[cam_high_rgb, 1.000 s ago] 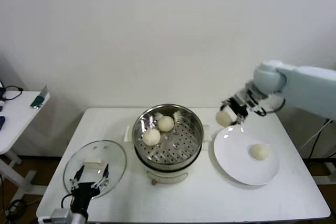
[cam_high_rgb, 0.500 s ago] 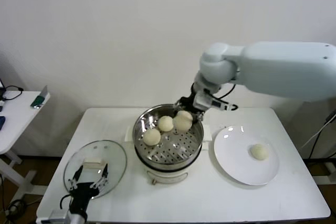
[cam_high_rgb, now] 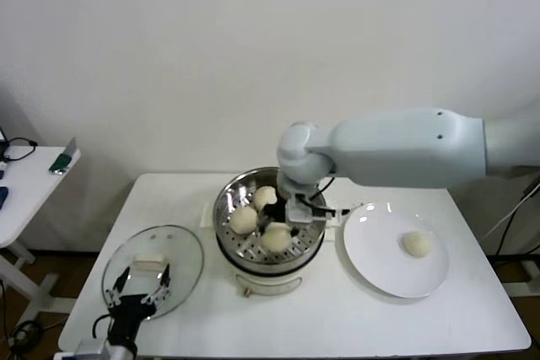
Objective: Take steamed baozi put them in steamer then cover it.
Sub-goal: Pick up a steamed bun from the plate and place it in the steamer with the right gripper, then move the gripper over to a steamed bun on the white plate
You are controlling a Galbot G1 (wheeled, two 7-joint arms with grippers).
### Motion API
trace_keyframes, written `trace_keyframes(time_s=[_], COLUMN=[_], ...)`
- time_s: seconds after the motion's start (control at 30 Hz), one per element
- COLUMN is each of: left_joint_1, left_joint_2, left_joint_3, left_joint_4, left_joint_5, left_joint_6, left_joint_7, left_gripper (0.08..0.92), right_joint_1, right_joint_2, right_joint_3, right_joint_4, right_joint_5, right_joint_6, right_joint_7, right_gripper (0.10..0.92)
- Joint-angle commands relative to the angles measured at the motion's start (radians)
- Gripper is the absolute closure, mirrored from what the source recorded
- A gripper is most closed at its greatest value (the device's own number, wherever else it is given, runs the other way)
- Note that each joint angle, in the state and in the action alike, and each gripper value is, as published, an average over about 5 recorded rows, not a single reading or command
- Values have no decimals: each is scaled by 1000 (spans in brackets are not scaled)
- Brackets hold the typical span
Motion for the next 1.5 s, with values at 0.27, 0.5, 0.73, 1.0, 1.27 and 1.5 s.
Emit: trace_keyframes(time_s=[0.27,0.5,0.73,1.0,1.27,1.5], left_joint_1=[4,4,4,3,1,-8], left_joint_2=[-4,-5,-6,-8,-8,-10], left_joint_3=[1,1,3,7,5,5], left_joint_4=[-2,-2,-5,-4,-7,-1], left_joint_5=[-1,-1,-1,2,2,4], left_joint_6=[-4,-6,-6,-6,-6,-2], left_joint_7=[-1,-2,-1,-1,0,0], left_gripper=[177,177,177,177,177,177], right_joint_1=[-92,-67,28,219,325,130], right_joint_2=[62,57,-10,-152,-389,-599], right_joint_3=[2,3,13,-83,-289,-251], right_joint_4=[-40,-55,-90,-269,-303,-307], right_joint_5=[-74,-51,43,282,509,475], right_joint_6=[8,33,87,127,-255,-415], right_joint_7=[28,28,1,-99,-206,-185], right_gripper=[346,238,203,203,203,203])
